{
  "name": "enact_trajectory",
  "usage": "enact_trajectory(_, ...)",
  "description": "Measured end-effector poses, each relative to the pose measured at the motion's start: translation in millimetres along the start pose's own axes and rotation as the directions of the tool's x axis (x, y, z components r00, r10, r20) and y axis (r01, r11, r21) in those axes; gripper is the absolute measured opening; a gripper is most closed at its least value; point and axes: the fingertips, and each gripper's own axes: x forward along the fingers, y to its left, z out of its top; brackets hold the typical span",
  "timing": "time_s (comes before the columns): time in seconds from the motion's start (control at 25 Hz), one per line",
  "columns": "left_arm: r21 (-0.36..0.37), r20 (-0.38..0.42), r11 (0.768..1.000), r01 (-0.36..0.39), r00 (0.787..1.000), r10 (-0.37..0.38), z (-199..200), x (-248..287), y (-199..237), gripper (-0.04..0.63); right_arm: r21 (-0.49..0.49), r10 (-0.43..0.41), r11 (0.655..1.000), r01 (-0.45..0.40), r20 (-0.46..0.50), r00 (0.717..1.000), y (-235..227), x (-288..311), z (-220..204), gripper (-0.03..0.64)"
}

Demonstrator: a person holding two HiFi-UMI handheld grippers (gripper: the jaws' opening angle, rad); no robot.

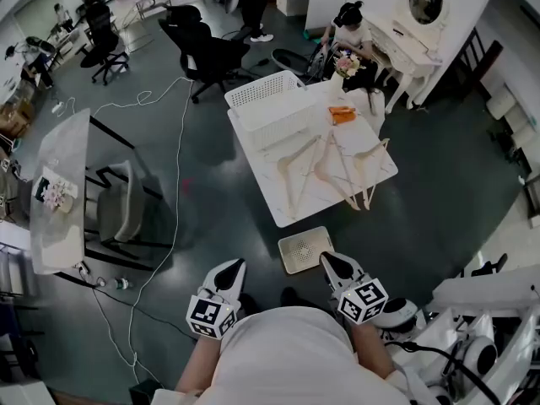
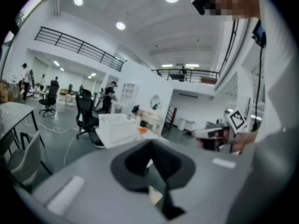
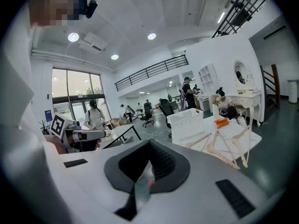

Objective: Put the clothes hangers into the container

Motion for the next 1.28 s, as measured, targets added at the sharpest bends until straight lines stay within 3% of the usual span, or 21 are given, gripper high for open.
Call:
enact_trajectory(0.48,-0.004,-0.002,1.000,-0.016,1.000,0.016,-3.5,9.7,-9.9,0.002,0.027,0.042,0.999,-0.042,0.010,0.999,-11.4,-3.8,-0.3,0.003)
enact_trajectory(0.68,-0.028,0.051,1.000,-0.013,0.999,0.014,2.3,17.5,-18.4,0.002,0.023,0.070,0.997,-0.071,0.024,0.997,-24.8,-7.7,3.2,0.003)
enact_trajectory(1.0,-0.039,0.090,0.997,-0.073,0.993,0.076,4.9,34.2,-23.6,0.002,0.012,0.148,0.989,-0.148,0.008,0.989,-45.8,-11.3,1.6,0.003)
enact_trajectory(1.28,-0.071,0.068,0.992,-0.104,0.992,0.109,-1.5,46.8,-13.7,0.002,0.026,0.123,0.992,-0.123,0.004,0.992,-67.7,-6.1,3.4,0.003)
